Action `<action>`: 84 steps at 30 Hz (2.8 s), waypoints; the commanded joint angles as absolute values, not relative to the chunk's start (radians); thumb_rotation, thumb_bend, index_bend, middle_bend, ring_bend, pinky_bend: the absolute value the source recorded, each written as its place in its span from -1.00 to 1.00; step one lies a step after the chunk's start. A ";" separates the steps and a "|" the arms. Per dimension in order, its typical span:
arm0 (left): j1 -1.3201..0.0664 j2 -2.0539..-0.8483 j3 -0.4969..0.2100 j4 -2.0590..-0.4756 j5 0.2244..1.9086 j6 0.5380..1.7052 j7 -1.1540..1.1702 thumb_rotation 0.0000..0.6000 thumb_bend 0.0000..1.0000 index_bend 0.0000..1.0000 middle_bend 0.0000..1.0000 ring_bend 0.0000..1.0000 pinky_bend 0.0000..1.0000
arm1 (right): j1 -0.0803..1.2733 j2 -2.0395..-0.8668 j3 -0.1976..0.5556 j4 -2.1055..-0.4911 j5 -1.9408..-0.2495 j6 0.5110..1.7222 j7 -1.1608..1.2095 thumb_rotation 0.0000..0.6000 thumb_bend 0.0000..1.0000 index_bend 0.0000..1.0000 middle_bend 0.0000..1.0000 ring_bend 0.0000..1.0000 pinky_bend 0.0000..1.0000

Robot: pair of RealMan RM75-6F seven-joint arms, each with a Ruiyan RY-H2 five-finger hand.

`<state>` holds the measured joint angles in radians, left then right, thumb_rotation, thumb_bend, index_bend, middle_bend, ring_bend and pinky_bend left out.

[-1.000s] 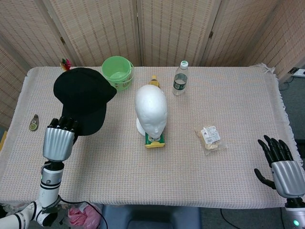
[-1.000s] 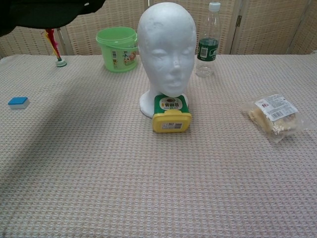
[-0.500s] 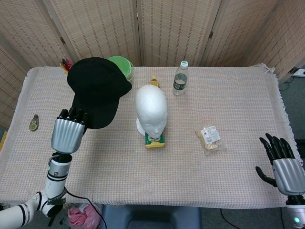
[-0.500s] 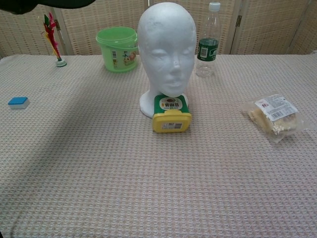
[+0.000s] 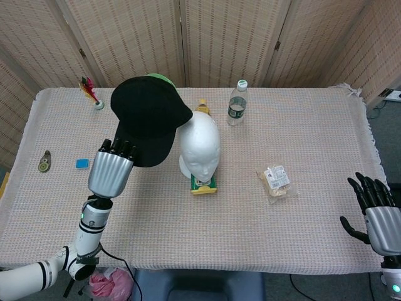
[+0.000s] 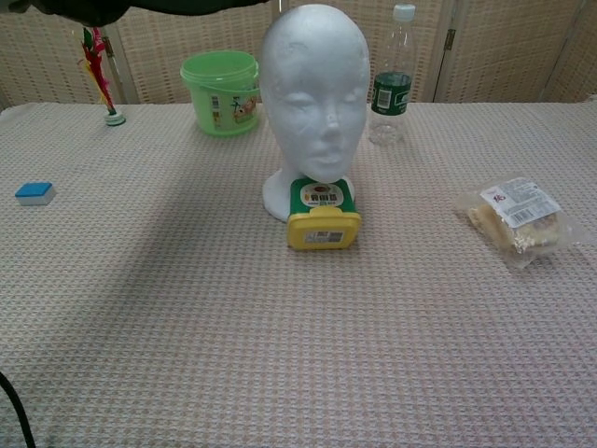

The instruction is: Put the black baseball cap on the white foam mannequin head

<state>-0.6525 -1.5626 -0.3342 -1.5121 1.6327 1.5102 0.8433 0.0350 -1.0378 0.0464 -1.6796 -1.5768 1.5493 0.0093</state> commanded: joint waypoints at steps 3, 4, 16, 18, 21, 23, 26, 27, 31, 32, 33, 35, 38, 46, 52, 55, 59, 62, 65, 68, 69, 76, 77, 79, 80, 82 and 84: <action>-0.669 -1.590 -0.331 -1.497 1.624 1.496 0.864 1.00 -0.06 0.39 0.43 0.18 0.47 | 0.022 -1.014 0.046 -1.665 -1.611 1.595 0.079 1.00 -0.53 -1.00 -1.00 -1.00 -1.00; -0.671 -1.595 -0.332 -1.494 1.619 1.494 0.866 1.00 -0.06 0.39 0.43 0.18 0.47 | 0.020 -1.011 0.044 -1.663 -1.616 1.601 0.090 1.00 -0.54 -1.00 -1.00 -1.00 -1.00; -0.711 -1.655 -0.331 -1.475 1.594 1.464 0.938 1.00 -0.06 0.39 0.43 0.18 0.47 | 0.021 -0.995 0.039 -1.658 -1.623 1.598 0.126 1.00 -0.54 -1.00 -1.00 -1.00 -1.00; -0.719 -1.661 -0.336 -1.479 1.591 1.461 0.950 1.00 -0.06 0.39 0.43 0.18 0.47 | 0.021 -0.994 0.039 -1.657 -1.624 1.598 0.126 1.00 -0.54 -1.00 -1.00 -1.00 -1.00; -0.726 -1.668 -0.340 -1.485 1.585 1.458 0.960 1.00 -0.06 0.39 0.43 0.18 0.47 | 0.021 -0.994 0.039 -1.657 -1.625 1.597 0.127 1.00 -0.54 -1.00 -1.00 -1.00 -1.00; -0.733 -1.673 -0.343 -1.491 1.580 1.453 0.971 1.00 -0.06 0.39 0.43 0.18 0.47 | 0.023 -0.994 0.040 -1.656 -1.622 1.594 0.127 1.00 -0.53 -1.00 -1.00 -1.00 -1.00; -0.743 -1.680 -0.343 -1.510 1.579 1.445 0.992 1.00 -0.06 0.39 0.43 0.18 0.47 | 0.026 -0.994 0.042 -1.656 -1.620 1.590 0.128 1.00 -0.53 -1.00 -1.00 -1.00 -1.00; -0.750 -1.686 -0.344 -1.516 1.581 1.443 0.998 1.00 -0.06 0.39 0.43 0.18 0.47 | 0.028 -0.994 0.042 -1.655 -1.619 1.586 0.128 1.00 -0.54 -1.00 -1.00 -1.00 -1.00; -0.767 -1.709 -0.342 -1.521 1.570 1.424 1.030 1.00 -0.06 0.39 0.43 0.18 0.47 | 0.036 -0.992 0.042 -1.655 -1.613 1.569 0.123 1.00 -0.53 -1.00 -1.00 -1.00 -1.00; -0.771 -1.717 -0.342 -1.524 1.564 1.419 1.040 1.00 -0.06 0.39 0.43 0.18 0.47 | 0.037 -0.991 0.043 -1.655 -1.612 1.567 0.126 1.00 -0.53 -1.00 -1.00 -1.00 -1.00; -0.774 -1.723 -0.342 -1.526 1.560 1.417 1.049 1.00 -0.06 0.39 0.43 0.18 0.47 | 0.038 -0.990 0.043 -1.655 -1.612 1.567 0.129 1.00 -0.53 -1.00 -1.00 -1.00 -1.00; -0.778 -1.734 -0.341 -1.531 1.552 1.413 1.064 1.00 -0.06 0.39 0.43 0.18 0.47 | 0.038 -0.989 0.043 -1.655 -1.613 1.568 0.135 1.00 -0.53 -1.00 -1.00 -1.00 -1.00; -0.780 -1.758 -0.336 -1.538 1.532 1.409 1.100 1.00 -0.06 0.39 0.43 0.18 0.47 | 0.037 -0.987 0.040 -1.653 -1.622 1.574 0.141 1.00 -0.53 -1.00 -1.00 -1.00 -1.00; -0.791 -1.801 -0.320 -1.521 1.519 1.404 1.135 1.00 -0.06 0.39 0.43 0.18 0.47 | 0.035 -0.982 0.037 -1.650 -1.630 1.581 0.157 1.00 -0.52 -1.00 -1.00 -1.00 -1.00; -0.799 -1.824 -0.309 -1.518 1.519 1.400 1.165 1.00 -0.06 0.39 0.43 0.18 0.47 | 0.036 -0.980 0.035 -1.649 -1.632 1.581 0.166 1.00 -0.51 -1.00 -1.00 -1.00 -1.00; -0.800 -1.835 -0.301 -1.518 1.518 1.399 1.178 1.00 -0.06 0.39 0.43 0.18 0.47 | 0.034 -0.979 0.034 -1.649 -1.634 1.585 0.168 1.00 -0.51 -1.00 -1.00 -1.00 -1.00; -0.798 -1.846 -0.292 -1.514 1.516 1.398 1.186 1.00 -0.06 0.38 0.43 0.18 0.47 | 0.033 -0.979 0.033 -1.649 -1.636 1.587 0.168 1.00 -0.51 -1.00 -1.00 -1.00 -1.00; -0.793 -1.858 -0.285 -1.506 1.511 1.401 1.181 1.00 -0.06 0.35 0.43 0.17 0.47 | 0.034 -0.980 0.034 -1.649 -1.633 1.586 0.165 1.00 -0.50 -1.00 -1.00 -1.00 -1.00; -0.788 -1.862 -0.281 -1.497 1.509 1.405 1.184 1.00 -0.06 0.27 0.35 0.16 0.47 | 0.035 -0.980 0.034 -1.650 -1.631 1.583 0.162 1.00 -0.50 -1.00 -1.00 -1.00 -1.00; -0.782 -1.864 -0.284 -1.498 1.499 1.409 1.187 1.00 -0.07 0.16 0.24 0.10 0.45 | 0.035 -0.981 0.035 -1.650 -1.630 1.583 0.159 1.00 -0.49 -1.00 -1.00 -1.00 -1.00; -0.778 -1.865 -0.285 -1.502 1.490 1.410 1.193 1.00 -0.07 0.12 0.22 0.08 0.44 | 0.035 -0.981 0.035 -1.650 -1.630 1.583 0.158 1.00 -0.49 -1.00 -1.00 -1.00 -1.00; -0.749 -1.893 -0.281 -1.547 1.442 1.433 1.239 1.00 -0.12 -0.30 -0.09 -0.11 0.31 | 0.036 -0.983 0.035 -1.651 -1.628 1.582 0.153 1.00 -0.48 -1.00 -1.00 -1.00 -1.00; -0.744 -1.897 -0.277 -1.555 1.432 1.434 1.253 1.00 -0.13 -0.34 -0.11 -0.13 0.30 | 0.035 -0.983 0.035 -1.651 -1.629 1.583 0.152 1.00 -0.48 -1.00 -1.00 -1.00 -1.00; -0.735 -1.898 -0.273 -1.576 1.409 1.432 1.280 1.00 -0.15 -0.41 -0.18 -0.18 0.27 | 0.035 -0.984 0.035 -1.651 -1.629 1.584 0.150 1.00 -0.47 -1.00 -1.00 -1.00 -1.00; -0.731 -1.897 -0.271 -1.588 1.400 1.433 1.294 1.00 -0.16 -0.44 -0.23 -0.22 0.24 | 0.035 -0.984 0.034 -1.651 -1.629 1.584 0.150 1.00 -0.47 -1.00 -1.00 -1.00 -1.00; -0.720 -1.893 -0.267 -1.617 1.386 1.438 1.311 1.00 -0.16 -0.50 -0.32 -0.27 0.21 | 0.034 -0.984 0.035 -1.651 -1.629 1.586 0.149 1.00 -0.47 -1.00 -1.00 -1.00 -1.00; -0.712 -1.890 -0.264 -1.637 1.377 1.445 1.322 1.00 -0.19 -0.56 -0.40 -0.33 0.16 | 0.034 -0.985 0.036 -1.652 -1.627 1.586 0.147 1.00 -0.47 -1.00 -1.00 -1.00 -1.00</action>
